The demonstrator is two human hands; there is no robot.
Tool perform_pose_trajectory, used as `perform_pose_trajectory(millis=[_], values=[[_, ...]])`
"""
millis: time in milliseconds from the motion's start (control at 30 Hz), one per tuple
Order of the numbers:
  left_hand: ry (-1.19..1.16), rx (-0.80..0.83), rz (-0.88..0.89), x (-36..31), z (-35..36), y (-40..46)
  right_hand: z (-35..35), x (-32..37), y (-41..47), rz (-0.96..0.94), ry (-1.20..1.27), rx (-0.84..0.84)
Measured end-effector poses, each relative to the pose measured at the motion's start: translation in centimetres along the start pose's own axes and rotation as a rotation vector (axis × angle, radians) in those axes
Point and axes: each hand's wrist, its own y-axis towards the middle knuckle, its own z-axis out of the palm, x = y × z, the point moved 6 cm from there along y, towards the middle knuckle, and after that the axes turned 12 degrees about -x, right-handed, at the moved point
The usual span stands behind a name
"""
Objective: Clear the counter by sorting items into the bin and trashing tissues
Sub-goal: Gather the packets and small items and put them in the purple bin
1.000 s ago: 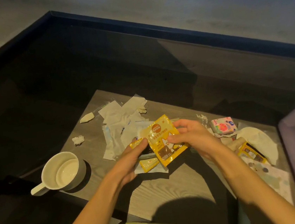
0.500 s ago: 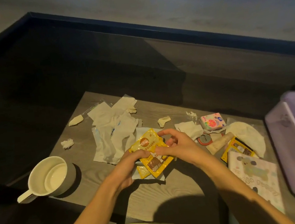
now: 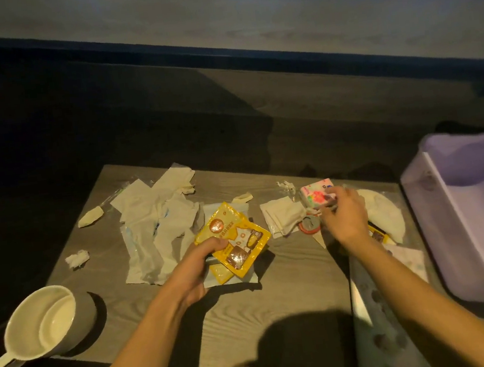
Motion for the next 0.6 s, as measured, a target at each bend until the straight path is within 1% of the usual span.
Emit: perform_pose_trajectory(millis=[133, 200, 267, 400, 500, 600], values=[[0.056, 0.017, 0.015, -0.1, 1.2, 0.2, 1.9, 0.6, 1.5, -0.216, -0.249, 0.209], [0.069, 0.025, 0.018, -0.2, 1.7, 0.4, 3.1, 1.0, 1.8, -0.285, -0.339, 0.307], [0.080, 0.029, 0.018, -0.2, 2.0, 0.4, 3.8, 1.1, 1.9, -0.323, -0.369, 0.358], [0.103, 0.038, 0.009, -0.1, 2.3, 0.8, 3.4, 1.2, 2.0, -0.309, -0.376, 0.296], [0.100, 0.054, -0.033, 0.2, 2.5, 1.2, 2.6, 1.0, 1.8, -0.281, -0.375, 0.288], [0.117, 0.071, -0.062, 0.5, 3.0, 1.5, 1.3, 0.7, 1.6, -0.189, -0.231, 0.246]])
